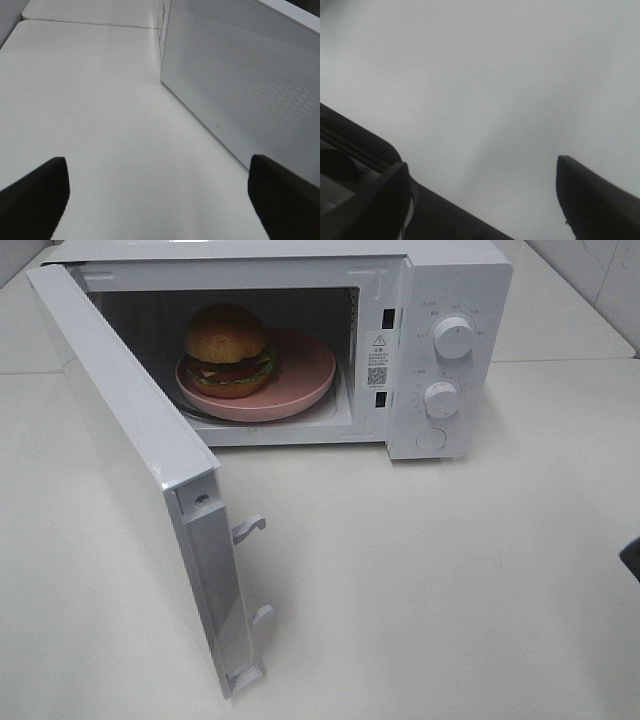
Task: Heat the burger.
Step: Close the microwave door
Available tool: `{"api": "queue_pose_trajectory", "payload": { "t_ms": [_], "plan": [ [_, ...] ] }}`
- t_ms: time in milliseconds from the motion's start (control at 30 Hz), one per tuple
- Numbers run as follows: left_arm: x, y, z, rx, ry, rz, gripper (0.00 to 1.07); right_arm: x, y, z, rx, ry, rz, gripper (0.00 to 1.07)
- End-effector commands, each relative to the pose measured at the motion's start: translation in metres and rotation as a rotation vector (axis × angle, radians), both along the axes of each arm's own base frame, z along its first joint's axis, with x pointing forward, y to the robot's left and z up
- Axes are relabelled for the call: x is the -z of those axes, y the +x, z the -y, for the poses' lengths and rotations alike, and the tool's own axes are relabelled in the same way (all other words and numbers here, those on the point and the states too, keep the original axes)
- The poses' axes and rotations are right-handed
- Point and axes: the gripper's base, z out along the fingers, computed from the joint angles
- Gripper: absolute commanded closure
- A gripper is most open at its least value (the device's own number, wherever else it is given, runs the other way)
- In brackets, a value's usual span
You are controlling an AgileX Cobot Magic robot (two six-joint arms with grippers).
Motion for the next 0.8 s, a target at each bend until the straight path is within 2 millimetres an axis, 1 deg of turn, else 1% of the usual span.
{"api": "queue_pose_trajectory", "payload": {
  "t_ms": [33, 67, 133, 167, 200, 233, 267, 300, 333, 367, 400, 433, 500, 567, 600, 633, 667, 700, 767, 800],
  "plan": [
    [0.001, -0.003, 0.001, 0.005, -0.003, 0.009, 0.18, 0.0, -0.011, 0.008, 0.018, 0.027, 0.023, 0.31],
    [0.001, -0.003, 0.001, 0.005, -0.003, 0.009, 0.18, 0.002, -0.02, 0.015, 0.019, 0.039, 0.046, 0.31],
    [0.001, -0.003, 0.001, 0.005, -0.003, 0.009, 0.18, 0.003, -0.023, 0.017, 0.027, 0.046, 0.051, 0.31],
    [0.001, -0.003, 0.001, 0.005, -0.003, 0.009, 0.18, 0.006, -0.028, 0.024, 0.064, 0.066, 0.059, 0.31],
    [0.001, -0.003, 0.001, 0.005, -0.003, 0.009, 0.18, 0.006, -0.028, 0.024, 0.064, 0.066, 0.059, 0.31],
    [0.001, -0.003, 0.001, 0.005, -0.003, 0.009, 0.18, 0.007, -0.031, 0.029, 0.091, 0.073, 0.067, 0.31],
    [0.001, -0.003, 0.001, 0.005, -0.003, 0.009, 0.18, 0.009, -0.037, 0.038, 0.143, 0.085, 0.089, 0.31],
    [0.001, -0.003, 0.001, 0.005, -0.003, 0.009, 0.18, 0.009, -0.037, 0.038, 0.143, 0.085, 0.089, 0.31],
    [0.001, -0.003, 0.001, 0.005, -0.003, 0.009, 0.18, 0.012, -0.043, 0.047, 0.203, 0.097, 0.11, 0.31],
    [0.001, -0.003, 0.001, 0.005, -0.003, 0.009, 0.18, 0.012, -0.046, 0.051, 0.232, 0.107, 0.126, 0.31],
    [0.001, -0.003, 0.001, 0.005, -0.003, 0.009, 0.18, 0.012, -0.046, 0.051, 0.232, 0.107, 0.126, 0.31],
    [0.001, -0.003, 0.001, 0.005, -0.003, 0.009, 0.18, 0.015, -0.053, 0.057, 0.275, 0.123, 0.155, 0.31],
    [0.001, -0.003, 0.001, 0.005, -0.003, 0.009, 0.18, 0.016, -0.057, 0.06, 0.294, 0.131, 0.173, 0.31],
    [0.001, -0.003, 0.001, 0.005, -0.003, 0.009, 0.18, 0.018, -0.067, 0.067, 0.332, 0.155, 0.231, 0.31],
    [0.001, -0.003, 0.001, 0.005, -0.003, 0.009, 0.18, 0.018, -0.067, 0.067, 0.332, 0.155, 0.231, 0.31],
    [0.001, -0.003, 0.001, 0.005, -0.003, 0.009, 0.18, 0.018, -0.075, 0.071, 0.362, 0.174, 0.268, 0.31],
    [0.001, -0.003, 0.001, 0.005, -0.003, 0.009, 0.18, 0.018, -0.075, 0.071, 0.362, 0.174, 0.268, 0.31],
    [0.001, -0.003, 0.001, 0.005, -0.003, 0.009, 0.18, 0.02, -0.082, 0.074, 0.394, 0.194, 0.299, 0.31],
    [0.001, -0.003, 0.001, 0.005, -0.003, 0.009, 0.18, 0.021, -0.085, 0.075, 0.404, 0.201, 0.312, 0.31],
    [0.001, -0.003, 0.001, 0.005, -0.003, 0.009, 0.18, 0.02, -0.092, 0.078, 0.425, 0.221, 0.36, 0.31]
  ]
}}
